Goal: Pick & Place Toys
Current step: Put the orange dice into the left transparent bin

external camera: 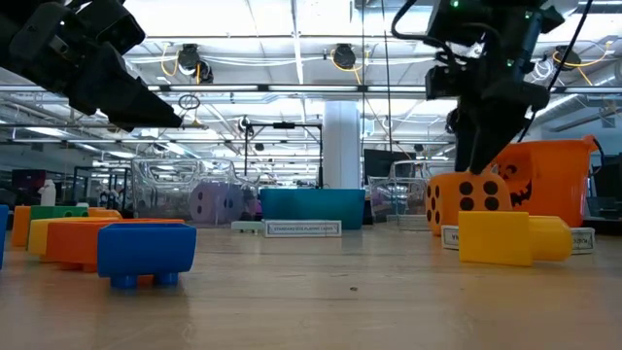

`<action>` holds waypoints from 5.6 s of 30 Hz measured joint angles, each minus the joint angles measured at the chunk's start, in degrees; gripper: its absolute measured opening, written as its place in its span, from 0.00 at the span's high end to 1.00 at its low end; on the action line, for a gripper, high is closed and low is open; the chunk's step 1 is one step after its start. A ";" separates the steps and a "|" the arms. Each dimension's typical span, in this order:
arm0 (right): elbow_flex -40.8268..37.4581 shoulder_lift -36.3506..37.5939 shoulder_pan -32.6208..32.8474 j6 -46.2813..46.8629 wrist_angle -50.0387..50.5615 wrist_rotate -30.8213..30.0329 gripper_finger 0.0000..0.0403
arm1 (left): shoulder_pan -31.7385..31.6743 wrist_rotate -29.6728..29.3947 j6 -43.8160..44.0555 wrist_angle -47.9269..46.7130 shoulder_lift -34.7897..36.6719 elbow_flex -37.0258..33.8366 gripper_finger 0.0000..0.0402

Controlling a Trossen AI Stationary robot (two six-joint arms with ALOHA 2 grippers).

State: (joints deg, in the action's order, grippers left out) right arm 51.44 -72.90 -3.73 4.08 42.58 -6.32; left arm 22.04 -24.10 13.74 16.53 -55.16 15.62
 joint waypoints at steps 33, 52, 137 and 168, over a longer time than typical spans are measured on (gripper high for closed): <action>-1.55 0.50 7.43 -5.76 -28.64 12.19 0.32 | -0.26 0.00 0.26 -1.24 -0.02 0.00 0.62; -1.53 0.50 7.58 -6.29 -26.39 9.47 0.10 | -0.26 -0.01 0.28 -1.36 -0.02 0.00 0.62; -1.51 -5.18 7.51 -4.96 -20.85 4.62 0.37 | -0.26 0.04 0.73 -1.31 -0.01 0.00 0.62; -1.51 -5.18 7.46 -2.96 -21.24 3.25 0.27 | -0.28 0.04 1.05 -1.32 -0.02 0.00 0.62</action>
State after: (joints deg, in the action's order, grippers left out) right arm 49.93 -78.08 3.74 1.12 21.34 -3.07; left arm 21.76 -24.05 14.79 15.21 -55.17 15.62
